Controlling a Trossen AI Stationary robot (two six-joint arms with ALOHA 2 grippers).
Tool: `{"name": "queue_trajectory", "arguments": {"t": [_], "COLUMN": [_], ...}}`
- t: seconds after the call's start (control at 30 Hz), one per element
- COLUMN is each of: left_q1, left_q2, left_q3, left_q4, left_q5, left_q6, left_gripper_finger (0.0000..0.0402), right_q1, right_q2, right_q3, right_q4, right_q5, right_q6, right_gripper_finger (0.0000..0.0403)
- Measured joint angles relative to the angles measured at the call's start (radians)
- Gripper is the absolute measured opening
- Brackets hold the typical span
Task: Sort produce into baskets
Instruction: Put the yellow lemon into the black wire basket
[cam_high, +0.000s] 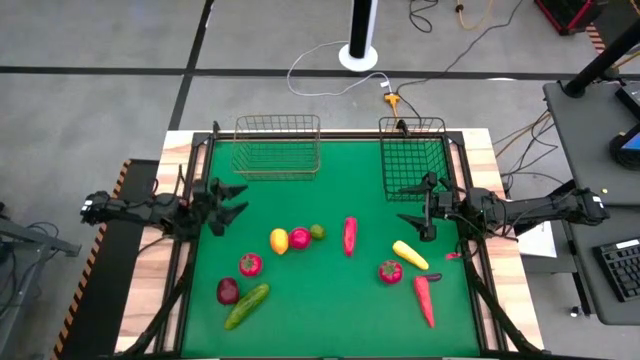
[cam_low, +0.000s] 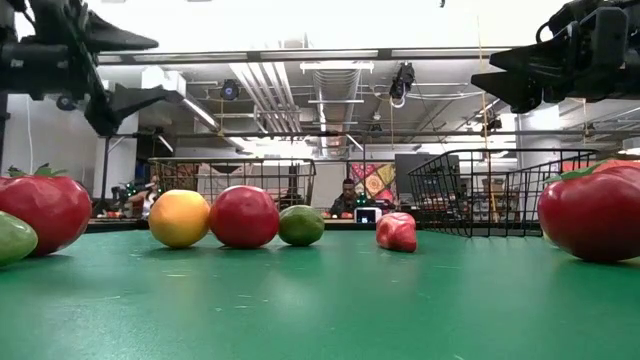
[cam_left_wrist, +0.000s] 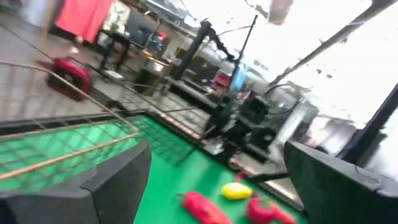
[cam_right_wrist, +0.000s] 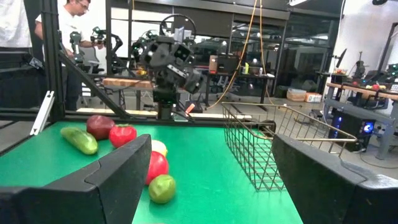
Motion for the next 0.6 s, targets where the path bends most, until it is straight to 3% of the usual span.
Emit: {"name": "queue_trajectory", "arguments": {"t": [0.1,0.23,0.43,0.6], "left_q1": [-0.016,-0.036,-0.067,-0.067], "left_q2": [0.03,0.13,0.324,0.422], "left_q3": [-0.009,-0.018,-0.003,0.037], "left_q4": [0.048,0.207,0.413,0.415], "left_q5": [0.135,0.117,0.126,0.101], "left_q6": [0.025,0.012,0.099,0.109], "left_gripper_finger": [0.0347,0.0347,0.0347,0.0347], "right_q1": [0.0,0.0,0.002,0.003], "right_q2": [0.0,0.0,0.013,0.037], "right_q3": [0.0,0.0,0.048,0.12], "right_q4": [0.0,0.015,0.032,0.073], "right_q5": [0.0,0.0,-0.066,-0.276], "right_q6": [0.0,0.009,0.205,0.09], "right_gripper_finger": [0.0327,0.0327,0.0327,0.0327]}}
